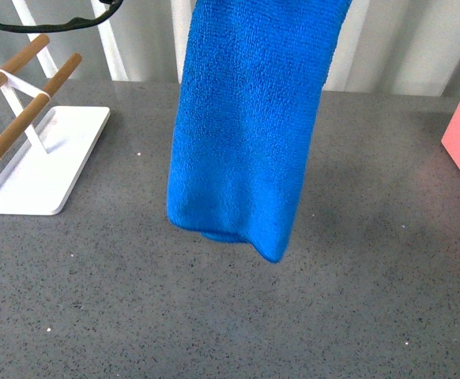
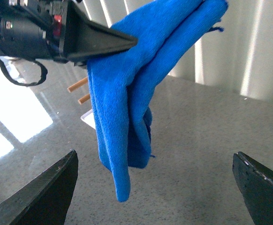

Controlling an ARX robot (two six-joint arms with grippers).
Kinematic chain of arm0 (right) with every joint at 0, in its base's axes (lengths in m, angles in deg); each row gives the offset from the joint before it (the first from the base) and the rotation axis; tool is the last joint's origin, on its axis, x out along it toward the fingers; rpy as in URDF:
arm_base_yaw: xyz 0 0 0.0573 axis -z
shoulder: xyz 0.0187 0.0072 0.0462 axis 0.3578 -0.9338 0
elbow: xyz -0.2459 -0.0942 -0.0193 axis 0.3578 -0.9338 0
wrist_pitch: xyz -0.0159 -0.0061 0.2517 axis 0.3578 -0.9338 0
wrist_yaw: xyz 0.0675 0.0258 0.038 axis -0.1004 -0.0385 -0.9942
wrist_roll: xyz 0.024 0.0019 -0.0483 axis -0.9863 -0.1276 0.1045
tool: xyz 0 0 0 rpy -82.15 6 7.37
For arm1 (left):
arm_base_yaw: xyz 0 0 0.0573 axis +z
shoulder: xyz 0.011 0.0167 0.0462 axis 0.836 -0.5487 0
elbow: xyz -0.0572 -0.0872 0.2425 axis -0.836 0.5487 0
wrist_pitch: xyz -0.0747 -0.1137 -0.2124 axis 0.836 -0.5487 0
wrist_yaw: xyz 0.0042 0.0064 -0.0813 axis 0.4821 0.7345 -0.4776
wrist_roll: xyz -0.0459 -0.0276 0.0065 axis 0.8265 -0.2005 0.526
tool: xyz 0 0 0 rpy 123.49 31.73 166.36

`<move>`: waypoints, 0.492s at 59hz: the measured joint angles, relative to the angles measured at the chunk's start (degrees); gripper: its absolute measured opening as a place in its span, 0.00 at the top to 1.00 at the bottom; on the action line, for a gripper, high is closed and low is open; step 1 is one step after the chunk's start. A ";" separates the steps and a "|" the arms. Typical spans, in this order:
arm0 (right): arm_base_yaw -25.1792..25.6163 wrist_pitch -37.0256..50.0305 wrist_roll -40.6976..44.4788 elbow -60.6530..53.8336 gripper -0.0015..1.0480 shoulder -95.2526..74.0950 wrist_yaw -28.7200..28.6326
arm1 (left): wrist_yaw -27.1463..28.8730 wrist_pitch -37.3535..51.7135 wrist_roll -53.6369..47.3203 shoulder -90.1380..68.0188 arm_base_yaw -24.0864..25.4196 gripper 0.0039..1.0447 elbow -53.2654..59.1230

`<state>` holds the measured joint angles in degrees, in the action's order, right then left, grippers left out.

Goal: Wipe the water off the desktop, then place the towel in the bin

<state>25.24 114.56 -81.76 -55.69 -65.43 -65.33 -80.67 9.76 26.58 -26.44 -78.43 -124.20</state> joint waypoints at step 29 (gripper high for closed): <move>-10.88 14.69 4.68 2.56 0.07 -20.04 2.47 | -1.81 -0.63 7.08 1.05 1.03 0.96 -3.06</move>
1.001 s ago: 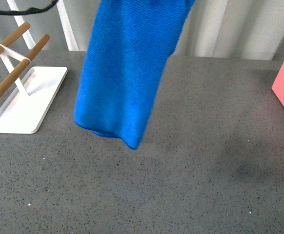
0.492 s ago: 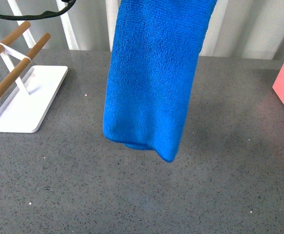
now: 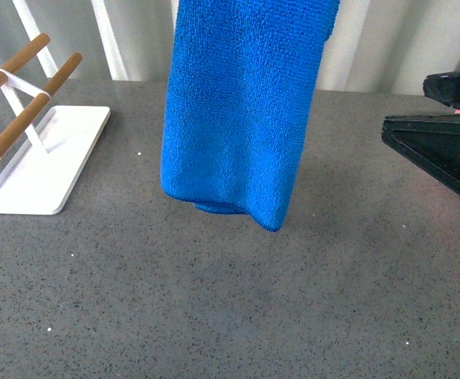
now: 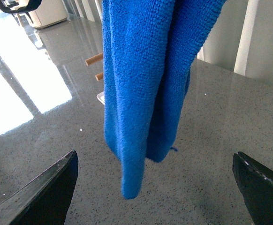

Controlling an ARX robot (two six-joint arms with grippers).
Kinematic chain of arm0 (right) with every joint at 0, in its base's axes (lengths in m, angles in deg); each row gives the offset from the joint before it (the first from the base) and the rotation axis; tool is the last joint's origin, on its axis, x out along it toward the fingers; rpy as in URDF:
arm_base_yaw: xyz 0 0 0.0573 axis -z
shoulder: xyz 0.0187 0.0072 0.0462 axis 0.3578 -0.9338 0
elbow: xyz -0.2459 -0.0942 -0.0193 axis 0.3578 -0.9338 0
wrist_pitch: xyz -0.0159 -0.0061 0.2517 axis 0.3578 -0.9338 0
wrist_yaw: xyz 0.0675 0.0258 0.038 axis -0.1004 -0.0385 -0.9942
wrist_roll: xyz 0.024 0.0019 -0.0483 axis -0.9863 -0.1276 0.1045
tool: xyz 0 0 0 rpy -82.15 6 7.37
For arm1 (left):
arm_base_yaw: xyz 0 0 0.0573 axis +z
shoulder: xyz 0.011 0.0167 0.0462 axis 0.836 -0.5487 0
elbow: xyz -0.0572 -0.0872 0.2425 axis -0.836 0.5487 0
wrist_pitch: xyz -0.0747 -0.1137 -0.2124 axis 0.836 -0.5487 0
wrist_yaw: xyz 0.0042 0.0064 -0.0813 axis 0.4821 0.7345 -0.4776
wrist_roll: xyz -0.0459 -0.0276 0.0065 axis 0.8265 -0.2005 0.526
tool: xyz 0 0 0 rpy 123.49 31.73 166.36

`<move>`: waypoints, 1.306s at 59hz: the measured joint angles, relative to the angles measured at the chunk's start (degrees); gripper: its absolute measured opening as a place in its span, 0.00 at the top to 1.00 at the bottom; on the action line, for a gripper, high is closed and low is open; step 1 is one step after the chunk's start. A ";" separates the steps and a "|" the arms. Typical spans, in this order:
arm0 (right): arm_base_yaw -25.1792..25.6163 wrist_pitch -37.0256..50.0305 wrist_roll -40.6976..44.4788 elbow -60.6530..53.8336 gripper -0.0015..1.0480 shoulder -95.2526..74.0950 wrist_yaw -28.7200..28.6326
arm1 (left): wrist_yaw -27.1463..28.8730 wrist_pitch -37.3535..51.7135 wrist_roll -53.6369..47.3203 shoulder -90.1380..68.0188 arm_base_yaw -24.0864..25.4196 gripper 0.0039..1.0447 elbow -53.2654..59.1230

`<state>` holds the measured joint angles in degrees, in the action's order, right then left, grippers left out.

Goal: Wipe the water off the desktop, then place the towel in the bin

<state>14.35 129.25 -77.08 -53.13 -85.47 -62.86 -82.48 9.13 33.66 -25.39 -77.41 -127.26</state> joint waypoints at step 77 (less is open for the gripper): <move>-4.85 5.66 -1.84 11.15 0.97 -11.17 1.20 | -2.47 -1.90 4.57 0.70 -0.31 0.96 -1.84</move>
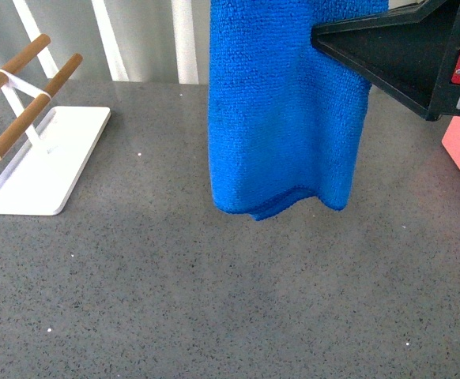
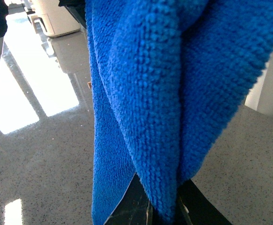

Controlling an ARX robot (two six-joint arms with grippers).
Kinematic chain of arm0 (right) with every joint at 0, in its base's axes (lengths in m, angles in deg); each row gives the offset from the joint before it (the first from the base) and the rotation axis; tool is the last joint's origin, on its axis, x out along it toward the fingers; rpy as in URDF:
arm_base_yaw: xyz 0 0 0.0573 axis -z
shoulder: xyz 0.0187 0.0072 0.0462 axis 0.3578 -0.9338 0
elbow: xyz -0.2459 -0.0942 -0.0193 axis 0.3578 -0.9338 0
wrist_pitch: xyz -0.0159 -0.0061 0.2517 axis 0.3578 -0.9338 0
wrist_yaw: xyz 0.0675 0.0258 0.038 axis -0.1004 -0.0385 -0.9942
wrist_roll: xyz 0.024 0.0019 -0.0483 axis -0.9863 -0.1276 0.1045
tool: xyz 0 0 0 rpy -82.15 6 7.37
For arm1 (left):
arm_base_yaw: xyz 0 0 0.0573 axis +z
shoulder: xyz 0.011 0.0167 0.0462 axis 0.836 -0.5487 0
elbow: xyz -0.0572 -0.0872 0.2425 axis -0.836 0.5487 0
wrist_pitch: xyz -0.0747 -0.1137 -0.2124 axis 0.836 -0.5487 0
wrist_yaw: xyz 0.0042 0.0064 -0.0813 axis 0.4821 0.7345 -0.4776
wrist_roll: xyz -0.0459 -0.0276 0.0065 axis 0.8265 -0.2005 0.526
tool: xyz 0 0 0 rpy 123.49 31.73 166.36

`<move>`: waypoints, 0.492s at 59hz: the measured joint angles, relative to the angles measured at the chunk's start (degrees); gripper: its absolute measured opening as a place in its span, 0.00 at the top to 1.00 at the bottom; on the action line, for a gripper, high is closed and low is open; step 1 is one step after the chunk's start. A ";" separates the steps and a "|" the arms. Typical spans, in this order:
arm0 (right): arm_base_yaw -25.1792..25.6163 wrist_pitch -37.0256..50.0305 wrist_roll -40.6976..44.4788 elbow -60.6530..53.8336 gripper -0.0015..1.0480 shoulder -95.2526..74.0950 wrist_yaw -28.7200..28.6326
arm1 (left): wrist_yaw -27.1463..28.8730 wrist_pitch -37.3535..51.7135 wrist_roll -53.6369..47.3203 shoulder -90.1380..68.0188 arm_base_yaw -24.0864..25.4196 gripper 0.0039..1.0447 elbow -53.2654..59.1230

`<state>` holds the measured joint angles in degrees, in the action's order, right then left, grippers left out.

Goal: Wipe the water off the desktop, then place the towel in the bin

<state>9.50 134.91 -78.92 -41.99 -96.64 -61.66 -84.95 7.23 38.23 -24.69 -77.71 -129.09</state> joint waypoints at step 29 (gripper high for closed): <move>4.92 0.24 -2.10 0.37 0.97 1.90 -0.44 | 3.02 -3.63 -4.33 -0.44 4.68 0.40 0.00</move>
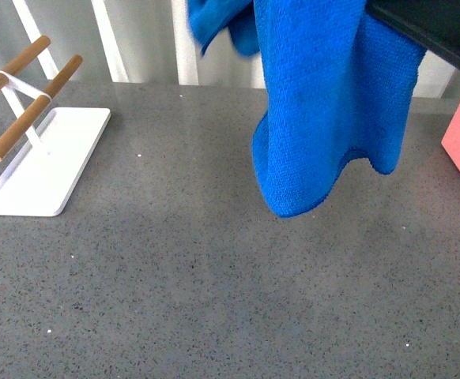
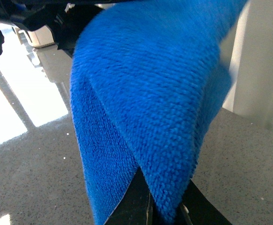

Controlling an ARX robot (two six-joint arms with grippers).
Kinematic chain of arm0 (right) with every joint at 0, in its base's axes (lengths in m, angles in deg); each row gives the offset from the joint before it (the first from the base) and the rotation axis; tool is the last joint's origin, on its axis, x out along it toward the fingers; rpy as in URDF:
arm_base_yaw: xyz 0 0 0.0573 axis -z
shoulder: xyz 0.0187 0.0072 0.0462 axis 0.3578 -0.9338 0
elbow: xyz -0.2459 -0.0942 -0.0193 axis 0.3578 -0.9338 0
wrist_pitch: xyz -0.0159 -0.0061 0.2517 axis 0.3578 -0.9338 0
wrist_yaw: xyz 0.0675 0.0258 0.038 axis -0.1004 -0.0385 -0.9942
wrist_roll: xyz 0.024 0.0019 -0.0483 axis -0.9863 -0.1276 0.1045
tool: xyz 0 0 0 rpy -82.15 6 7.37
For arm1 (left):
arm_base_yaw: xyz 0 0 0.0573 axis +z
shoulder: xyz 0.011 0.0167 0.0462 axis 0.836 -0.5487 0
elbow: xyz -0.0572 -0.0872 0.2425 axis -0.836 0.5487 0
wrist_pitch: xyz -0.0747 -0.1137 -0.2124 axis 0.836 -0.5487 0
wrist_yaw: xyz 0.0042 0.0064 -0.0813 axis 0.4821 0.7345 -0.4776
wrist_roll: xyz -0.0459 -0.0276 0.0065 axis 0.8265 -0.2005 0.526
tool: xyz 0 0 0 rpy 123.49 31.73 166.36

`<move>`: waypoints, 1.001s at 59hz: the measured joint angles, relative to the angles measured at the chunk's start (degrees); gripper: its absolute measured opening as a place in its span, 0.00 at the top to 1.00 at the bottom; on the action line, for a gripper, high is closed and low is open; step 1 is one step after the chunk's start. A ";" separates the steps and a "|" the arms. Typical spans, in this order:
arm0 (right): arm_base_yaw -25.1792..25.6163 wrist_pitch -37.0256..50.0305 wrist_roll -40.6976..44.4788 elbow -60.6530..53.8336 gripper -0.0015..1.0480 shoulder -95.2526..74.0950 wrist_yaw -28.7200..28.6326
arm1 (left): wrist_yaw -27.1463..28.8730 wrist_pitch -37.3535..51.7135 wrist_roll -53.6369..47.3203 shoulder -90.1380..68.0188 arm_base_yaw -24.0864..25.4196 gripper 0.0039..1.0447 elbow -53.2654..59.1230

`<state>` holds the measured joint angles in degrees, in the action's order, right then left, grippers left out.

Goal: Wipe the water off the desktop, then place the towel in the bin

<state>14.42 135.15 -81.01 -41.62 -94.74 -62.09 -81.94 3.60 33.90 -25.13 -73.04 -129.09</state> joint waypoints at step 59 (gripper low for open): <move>11.89 -17.99 8.04 2.51 0.97 -0.22 9.18 | -7.85 0.20 -46.71 18.69 31.61 0.09 40.35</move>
<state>26.31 117.16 -72.97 -39.10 -94.96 -52.91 -89.78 3.79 -12.81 -6.44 -41.43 -88.75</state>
